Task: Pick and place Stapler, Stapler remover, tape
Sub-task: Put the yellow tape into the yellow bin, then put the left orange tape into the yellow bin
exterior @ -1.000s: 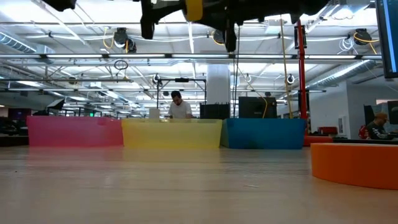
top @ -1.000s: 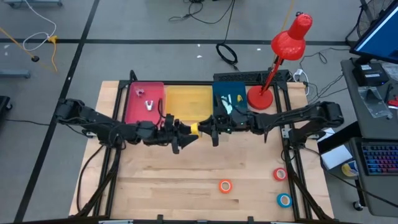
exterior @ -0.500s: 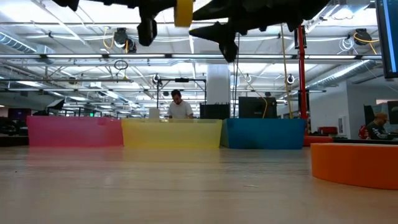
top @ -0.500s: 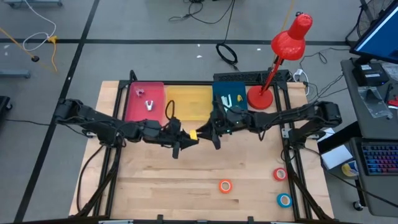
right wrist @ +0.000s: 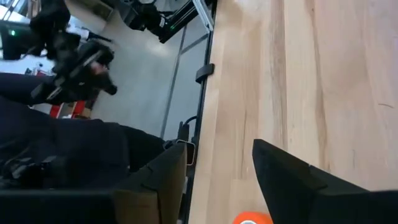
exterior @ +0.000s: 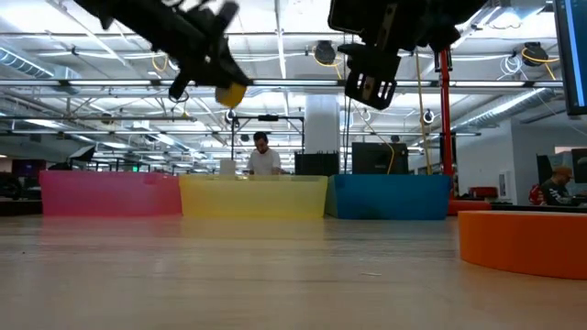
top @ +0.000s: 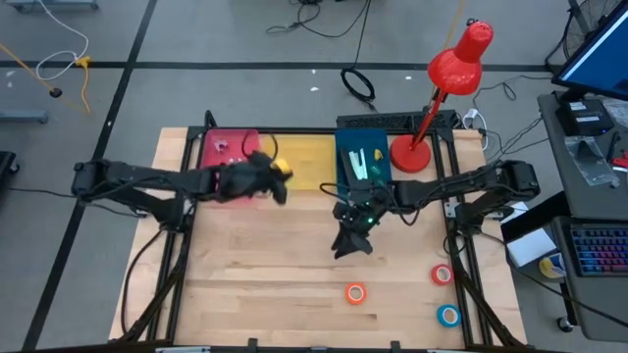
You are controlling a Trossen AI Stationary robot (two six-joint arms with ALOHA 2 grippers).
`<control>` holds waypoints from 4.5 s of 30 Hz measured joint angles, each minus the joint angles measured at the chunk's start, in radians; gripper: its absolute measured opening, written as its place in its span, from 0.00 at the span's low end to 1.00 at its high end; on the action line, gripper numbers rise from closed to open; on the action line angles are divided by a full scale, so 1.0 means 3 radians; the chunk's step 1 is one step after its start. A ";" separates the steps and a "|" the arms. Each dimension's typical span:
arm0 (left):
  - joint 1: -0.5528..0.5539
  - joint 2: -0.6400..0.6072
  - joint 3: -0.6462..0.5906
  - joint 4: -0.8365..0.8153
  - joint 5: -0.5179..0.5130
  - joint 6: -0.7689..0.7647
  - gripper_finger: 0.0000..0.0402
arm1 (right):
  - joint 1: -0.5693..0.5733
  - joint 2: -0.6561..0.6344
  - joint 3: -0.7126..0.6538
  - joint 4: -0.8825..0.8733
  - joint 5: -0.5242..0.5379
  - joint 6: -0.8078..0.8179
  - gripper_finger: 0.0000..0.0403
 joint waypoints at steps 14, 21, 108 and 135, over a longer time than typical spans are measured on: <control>0.1275 0.0700 0.0478 -0.0656 0.0585 -0.0026 0.09 | 0.0039 -0.0404 -0.0233 0.0084 0.0432 -0.0060 0.34; 0.1400 0.1427 0.1223 -0.1401 0.0748 -0.0009 0.09 | 0.0036 -0.0888 -0.0580 0.0115 0.0733 -0.0116 0.32; -0.1383 0.2340 0.2432 -0.1107 0.0661 -0.0899 0.48 | 0.0012 -0.3302 -0.1931 -0.0527 0.1954 -0.0913 0.32; -0.1373 0.2944 0.2563 -0.0486 0.0973 -0.1152 0.48 | 0.0012 -0.3989 -0.2748 -0.0134 0.1949 -0.0525 0.32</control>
